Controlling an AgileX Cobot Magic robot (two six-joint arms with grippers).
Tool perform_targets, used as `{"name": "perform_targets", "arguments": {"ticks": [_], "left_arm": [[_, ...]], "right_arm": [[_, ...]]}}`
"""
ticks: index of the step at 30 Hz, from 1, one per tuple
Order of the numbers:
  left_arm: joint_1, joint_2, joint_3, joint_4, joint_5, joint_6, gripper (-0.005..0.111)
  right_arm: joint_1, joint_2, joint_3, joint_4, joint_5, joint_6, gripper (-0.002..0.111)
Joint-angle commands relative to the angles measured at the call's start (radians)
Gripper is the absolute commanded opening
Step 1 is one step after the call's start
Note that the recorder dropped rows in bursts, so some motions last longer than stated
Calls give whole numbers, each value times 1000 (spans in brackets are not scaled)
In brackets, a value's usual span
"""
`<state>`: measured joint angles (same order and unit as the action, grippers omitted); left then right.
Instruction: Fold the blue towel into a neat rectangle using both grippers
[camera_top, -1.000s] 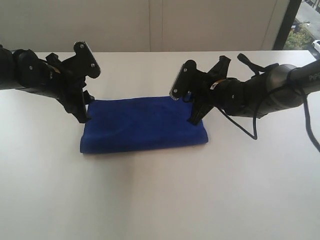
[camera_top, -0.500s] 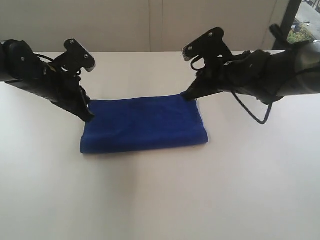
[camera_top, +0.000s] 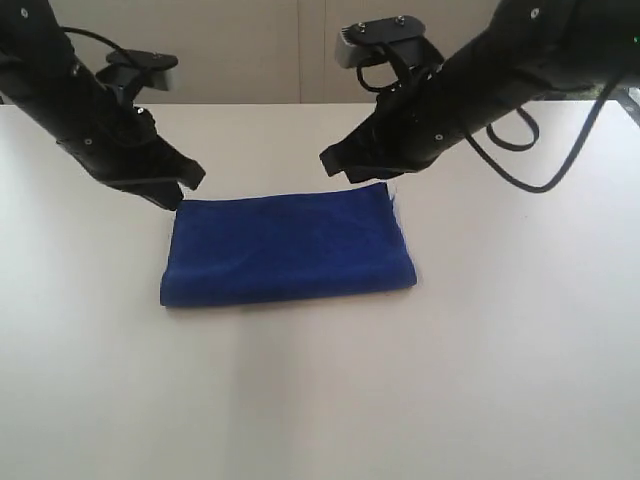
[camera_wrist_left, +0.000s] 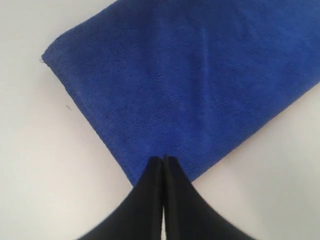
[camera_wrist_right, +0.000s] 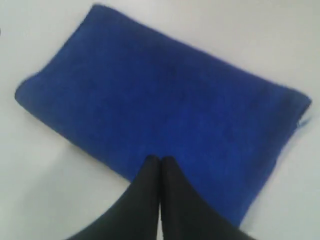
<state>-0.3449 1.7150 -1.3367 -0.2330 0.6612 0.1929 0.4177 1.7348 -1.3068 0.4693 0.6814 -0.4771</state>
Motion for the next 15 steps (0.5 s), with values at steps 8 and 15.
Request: {"name": "perform_targets", "arguments": {"ticks": [8, 15], "left_arm": [[3, 197, -30, -110, -7, -30, 0], [0, 226, -31, -412, -14, 229, 0]], "right_arm": [[-10, 208, -78, -217, 59, 196, 0], [-10, 257, -78, -219, 24, 194, 0]]}}
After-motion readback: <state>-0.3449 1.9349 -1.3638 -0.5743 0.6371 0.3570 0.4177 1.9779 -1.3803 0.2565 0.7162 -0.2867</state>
